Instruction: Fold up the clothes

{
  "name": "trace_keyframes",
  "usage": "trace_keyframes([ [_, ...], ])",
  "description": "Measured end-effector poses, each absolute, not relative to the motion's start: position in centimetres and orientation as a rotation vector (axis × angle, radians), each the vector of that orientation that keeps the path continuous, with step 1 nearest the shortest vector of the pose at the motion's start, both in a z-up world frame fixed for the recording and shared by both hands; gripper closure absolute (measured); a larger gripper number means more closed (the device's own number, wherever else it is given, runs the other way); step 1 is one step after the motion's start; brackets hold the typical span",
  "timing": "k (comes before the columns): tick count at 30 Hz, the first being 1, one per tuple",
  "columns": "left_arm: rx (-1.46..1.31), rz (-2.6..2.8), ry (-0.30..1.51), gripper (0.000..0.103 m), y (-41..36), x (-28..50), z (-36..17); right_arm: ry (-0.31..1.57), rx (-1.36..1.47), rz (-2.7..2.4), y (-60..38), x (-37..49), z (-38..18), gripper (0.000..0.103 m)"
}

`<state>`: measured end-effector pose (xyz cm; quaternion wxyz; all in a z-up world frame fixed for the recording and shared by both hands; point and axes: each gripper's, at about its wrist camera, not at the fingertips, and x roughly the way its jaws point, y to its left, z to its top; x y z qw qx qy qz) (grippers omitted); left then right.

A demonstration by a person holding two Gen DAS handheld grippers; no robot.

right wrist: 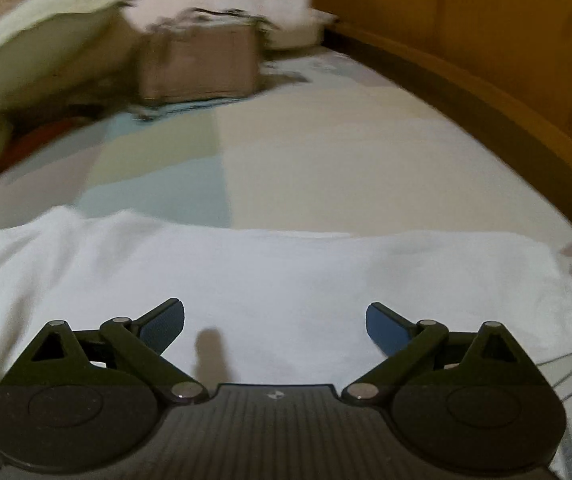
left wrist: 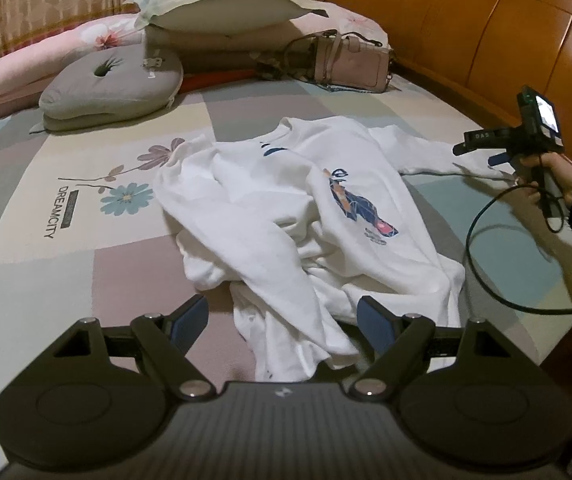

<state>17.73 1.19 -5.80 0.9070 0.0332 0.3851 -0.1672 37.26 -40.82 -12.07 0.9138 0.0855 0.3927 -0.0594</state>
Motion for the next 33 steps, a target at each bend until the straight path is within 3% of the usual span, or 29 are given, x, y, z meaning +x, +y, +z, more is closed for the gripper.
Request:
trace_keyframes([
  [13,0.08,-0.339,0.82,0.021,0.3,18.5,-6.4,0.783,0.062,-0.113,-32.9,42.7,-12.7,0.003],
  [23,0.08,-0.303,0.843,0.021,1.3,19.1,-6.9,0.835,0.15,-0.317,-38.1,49.7,-14.1,0.0],
  [33,0.099,-0.33,0.823,0.021,0.8,19.1,-6.7,0.747,0.245,-0.222,-45.1,41.7,-10.9,0.0],
])
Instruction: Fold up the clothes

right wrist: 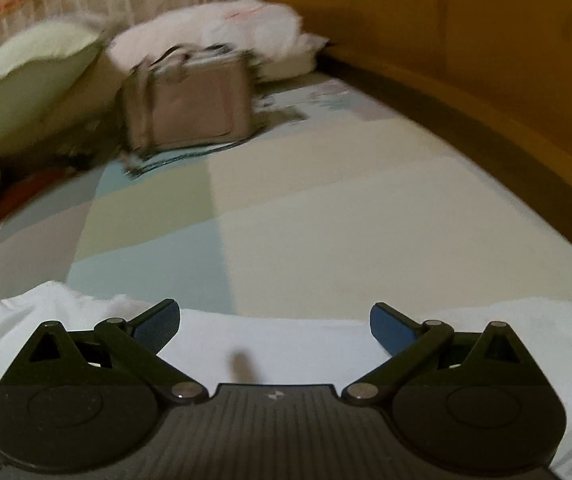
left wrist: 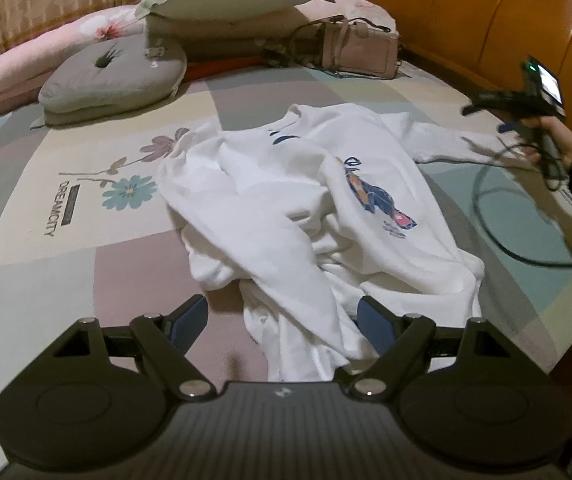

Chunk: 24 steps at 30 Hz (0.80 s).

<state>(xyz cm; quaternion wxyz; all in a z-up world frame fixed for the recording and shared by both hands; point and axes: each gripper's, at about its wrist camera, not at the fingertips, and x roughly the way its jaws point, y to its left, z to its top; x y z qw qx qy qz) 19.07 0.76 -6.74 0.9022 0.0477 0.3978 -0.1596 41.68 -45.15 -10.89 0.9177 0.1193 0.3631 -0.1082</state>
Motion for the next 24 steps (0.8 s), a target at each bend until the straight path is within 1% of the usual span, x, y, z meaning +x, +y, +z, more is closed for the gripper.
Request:
trace_keyframes([
  [5,0.097,-0.343,0.825,0.02,0.1,19.0,-6.9,0.827,0.21,-0.41,-52.0,39.3,-13.4,0.0],
  [7,0.1,-0.347,0.827,0.02,-0.1,18.9,-6.9,0.802,0.251,-0.426,-53.9,38.2,-13.4,0.001],
  [10,0.109,-0.343,0.83,0.02,-0.2,18.8,-6.9,0.77,0.311,-0.456,-56.3,36.8,-13.2,0.004],
  [14,0.113,-0.345,0.817,0.02,-0.5,18.5,-6.4,0.775,0.289,-0.417,-53.3,37.1,-11.8,0.004],
  [16,0.11,-0.353,0.812,0.02,-0.5,18.5,-6.3,0.767,0.243,-0.356,-50.7,36.6,-11.6,0.002],
  [20,0.11,-0.357,0.822,0.018,-0.7,18.7,-6.6,0.775,0.113,-0.267,-45.4,36.0,-13.3,0.001],
  [24,0.122,-0.358,0.824,0.018,-0.8,18.4,-6.5,0.717,0.119,-0.273,-45.0,34.5,-14.8,0.0],
])
